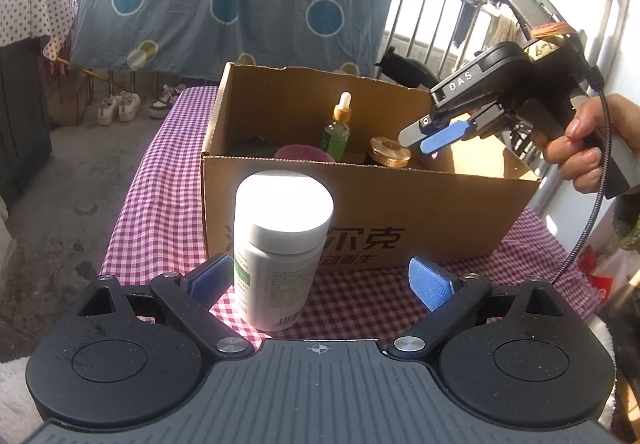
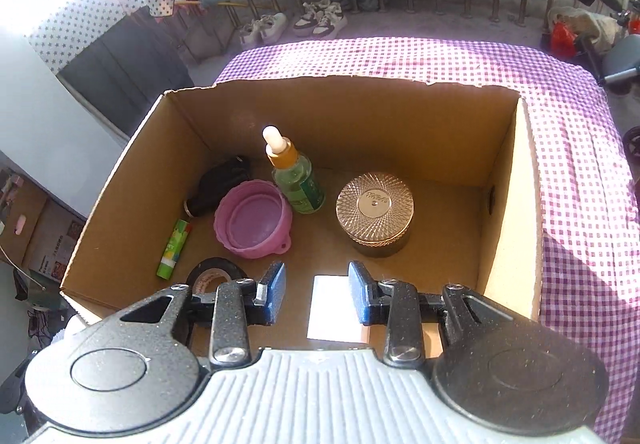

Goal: Organize rigid objects
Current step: 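Withdraw the right gripper and move it to the white supplement bottle, then close the right gripper around the white bottle's cap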

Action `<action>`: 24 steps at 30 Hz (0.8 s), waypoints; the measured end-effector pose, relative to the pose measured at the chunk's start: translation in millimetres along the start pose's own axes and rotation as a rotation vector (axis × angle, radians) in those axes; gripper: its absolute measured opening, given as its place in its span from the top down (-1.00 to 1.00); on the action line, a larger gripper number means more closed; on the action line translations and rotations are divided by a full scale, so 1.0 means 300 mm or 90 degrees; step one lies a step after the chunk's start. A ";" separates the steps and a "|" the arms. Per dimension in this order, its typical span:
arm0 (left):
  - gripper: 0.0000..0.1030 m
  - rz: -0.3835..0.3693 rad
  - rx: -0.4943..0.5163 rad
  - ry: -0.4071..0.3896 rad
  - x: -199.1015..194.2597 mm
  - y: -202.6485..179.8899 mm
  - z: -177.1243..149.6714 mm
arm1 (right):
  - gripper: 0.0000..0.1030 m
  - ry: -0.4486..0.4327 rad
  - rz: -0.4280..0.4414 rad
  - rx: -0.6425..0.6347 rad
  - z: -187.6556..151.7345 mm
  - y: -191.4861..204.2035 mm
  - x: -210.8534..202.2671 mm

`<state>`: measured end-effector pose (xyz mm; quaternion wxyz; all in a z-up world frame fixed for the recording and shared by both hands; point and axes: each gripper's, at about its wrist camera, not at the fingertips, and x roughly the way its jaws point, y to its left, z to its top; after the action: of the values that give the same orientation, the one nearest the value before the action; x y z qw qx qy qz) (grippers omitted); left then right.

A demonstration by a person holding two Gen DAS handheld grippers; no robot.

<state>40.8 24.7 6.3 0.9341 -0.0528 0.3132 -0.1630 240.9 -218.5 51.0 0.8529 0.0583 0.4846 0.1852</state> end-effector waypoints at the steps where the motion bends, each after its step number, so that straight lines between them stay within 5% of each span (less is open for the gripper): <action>1: -0.84 0.004 -0.001 -0.001 0.001 0.003 0.000 | 0.28 -0.029 0.026 -0.004 -0.021 0.028 -0.050; 8: -0.69 0.025 -0.007 0.000 0.021 0.023 0.011 | 0.07 -0.120 0.212 -0.023 -0.199 0.199 -0.249; 15: -0.42 0.044 -0.002 0.006 0.052 0.026 0.018 | 0.06 -0.102 0.182 0.025 -0.307 0.289 -0.135; 24: -0.09 0.025 -0.018 0.005 0.048 0.043 0.023 | 0.17 -0.082 0.219 0.107 -0.341 0.294 0.030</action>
<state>59.4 32.1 1.1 0.9350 -0.0591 0.3200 -0.1408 135.4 -141.8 14.8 0.8303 0.2230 0.4253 0.2828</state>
